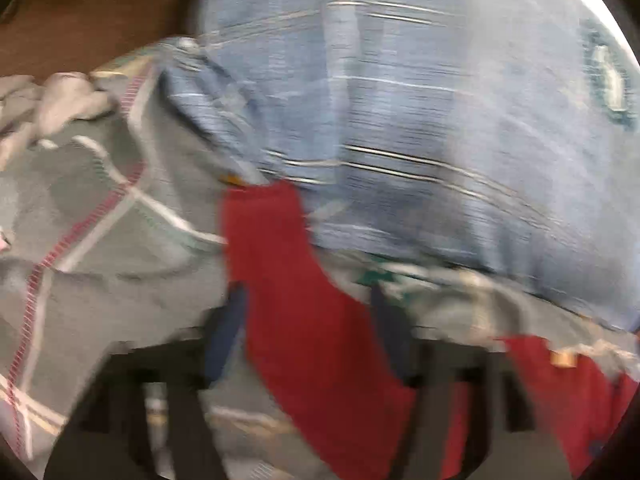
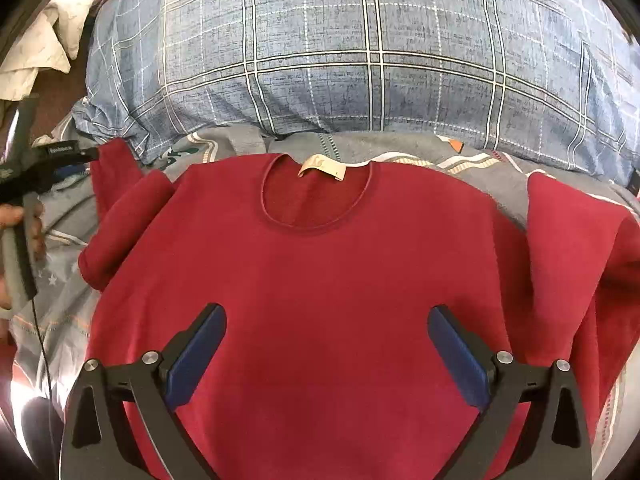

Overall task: Fold small clothes
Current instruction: 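Grasp the sleeve cuff nearest the left tool with the left tool, then fold the held sleeve across the sweater body toward the right tool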

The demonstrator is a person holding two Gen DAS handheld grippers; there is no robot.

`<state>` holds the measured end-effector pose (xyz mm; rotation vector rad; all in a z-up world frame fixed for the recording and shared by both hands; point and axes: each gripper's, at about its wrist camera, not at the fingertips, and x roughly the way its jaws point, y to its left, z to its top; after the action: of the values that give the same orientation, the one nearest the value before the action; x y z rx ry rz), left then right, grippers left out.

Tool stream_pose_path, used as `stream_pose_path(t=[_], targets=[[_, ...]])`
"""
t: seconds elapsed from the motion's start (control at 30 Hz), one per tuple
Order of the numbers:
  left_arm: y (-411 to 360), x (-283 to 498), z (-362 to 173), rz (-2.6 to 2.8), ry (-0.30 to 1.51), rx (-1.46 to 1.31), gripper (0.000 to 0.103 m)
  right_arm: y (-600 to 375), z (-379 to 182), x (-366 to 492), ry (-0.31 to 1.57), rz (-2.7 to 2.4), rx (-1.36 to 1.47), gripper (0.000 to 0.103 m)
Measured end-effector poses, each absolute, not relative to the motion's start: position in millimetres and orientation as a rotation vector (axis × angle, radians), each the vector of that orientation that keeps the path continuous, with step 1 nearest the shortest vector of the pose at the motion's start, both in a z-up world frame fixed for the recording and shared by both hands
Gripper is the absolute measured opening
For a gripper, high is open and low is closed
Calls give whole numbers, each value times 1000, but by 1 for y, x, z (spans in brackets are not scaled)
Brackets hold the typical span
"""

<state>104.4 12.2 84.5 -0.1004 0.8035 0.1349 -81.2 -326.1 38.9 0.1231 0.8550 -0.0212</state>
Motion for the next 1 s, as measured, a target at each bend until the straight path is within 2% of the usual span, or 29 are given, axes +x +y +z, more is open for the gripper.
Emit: stream_pose_path(t=[0.1,0.17,0.23,0.33,0.37,0.4,0.43,0.47,0.53,0.83,1.0], targets=[[20,123,69,242,812,-1,70,-326,35,-76,867,-15,117,101],[19,145,52,255,877,51,75,-325,29,-71,886,-7,114,101],[9,157,46,276,836,129,83,-324,24,-68,897,-9,106,101],[-4,180,36,249,865,176,81,-319,21,-68,891,-15,62,101],[-6,184,34,245,860,179,72,-318,21,-68,894,-14,55,101],[-6,188,31,246,866,172,25,-318,21,-68,893,-12,56,101],[-3,192,28,226,904,132,9,-320,22,-68,891,-10,63,101],[5,195,26,174,950,33,5,-321,22,-68,889,-7,72,101],[16,188,30,120,948,-84,5,-324,24,-69,885,-4,95,101],[29,117,77,-114,832,-190,5,-328,33,-74,865,-13,127,101],[-1,75,103,-239,805,-201,5,-320,42,-80,839,3,116,101]])
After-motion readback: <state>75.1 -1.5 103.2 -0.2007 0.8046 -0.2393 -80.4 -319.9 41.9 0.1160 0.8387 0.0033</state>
